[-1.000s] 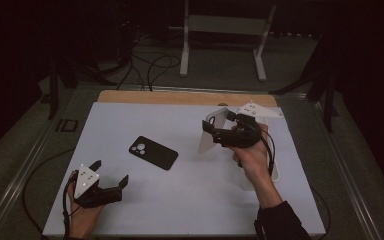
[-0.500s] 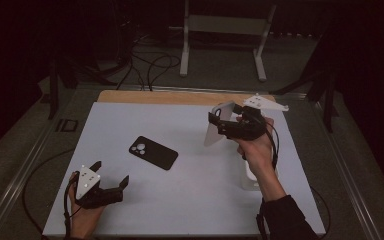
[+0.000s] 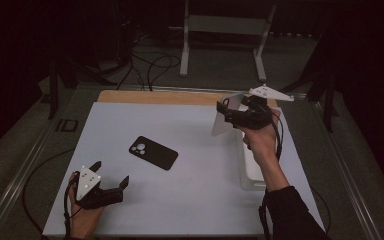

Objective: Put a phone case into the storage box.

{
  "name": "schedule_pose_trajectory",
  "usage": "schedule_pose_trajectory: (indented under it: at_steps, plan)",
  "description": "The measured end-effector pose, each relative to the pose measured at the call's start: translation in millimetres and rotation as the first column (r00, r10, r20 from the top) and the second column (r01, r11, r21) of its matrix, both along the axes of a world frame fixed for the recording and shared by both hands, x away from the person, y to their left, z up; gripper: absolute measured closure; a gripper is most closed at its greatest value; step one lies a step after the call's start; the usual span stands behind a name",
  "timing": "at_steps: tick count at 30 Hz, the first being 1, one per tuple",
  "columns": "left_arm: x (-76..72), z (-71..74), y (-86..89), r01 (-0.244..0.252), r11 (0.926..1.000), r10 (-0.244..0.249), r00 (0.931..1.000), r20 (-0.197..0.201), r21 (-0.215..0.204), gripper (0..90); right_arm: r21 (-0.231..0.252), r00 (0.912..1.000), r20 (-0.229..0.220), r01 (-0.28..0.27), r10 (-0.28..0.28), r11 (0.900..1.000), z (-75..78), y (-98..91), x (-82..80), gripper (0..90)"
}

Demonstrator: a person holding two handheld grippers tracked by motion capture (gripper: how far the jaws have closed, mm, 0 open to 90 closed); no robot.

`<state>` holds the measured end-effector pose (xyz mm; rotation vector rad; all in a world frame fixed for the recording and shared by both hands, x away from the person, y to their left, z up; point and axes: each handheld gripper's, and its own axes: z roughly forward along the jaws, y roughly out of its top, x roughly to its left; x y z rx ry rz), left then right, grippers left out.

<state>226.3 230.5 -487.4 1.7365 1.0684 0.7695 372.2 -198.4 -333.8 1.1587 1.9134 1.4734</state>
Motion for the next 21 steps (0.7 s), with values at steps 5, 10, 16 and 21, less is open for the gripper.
schedule_pose_trajectory:
  at_steps: [5,10,16,21]
  plan:
    - [0.1,-0.2,-0.3,0.000,1.0000,0.000,1.0000,0.000,0.000,0.1,-0.011,0.9997,-0.005,0.022,-0.022,0.9997,-0.5,-4.4,6.9,16.8]
    - [0.1,-0.3,-0.9,0.002,1.0000,-0.002,1.0000,0.000,0.003,0.1,-0.015,0.9992,-0.004,0.039,-0.040,0.9991,-1.1,-8.3,13.4,16.8]
    - [0.0,-0.3,-0.8,0.000,1.0000,0.000,1.0000,0.001,0.001,0.0,-0.021,0.9975,-0.016,0.068,-0.068,0.9975,-3.7,-12.5,22.5,16.8]
    - [0.0,-0.4,-1.1,0.001,1.0000,-0.001,1.0000,-0.001,0.006,0.1,-0.027,0.9956,-0.021,0.091,-0.091,0.9955,-6.2,-17.5,28.9,16.8]
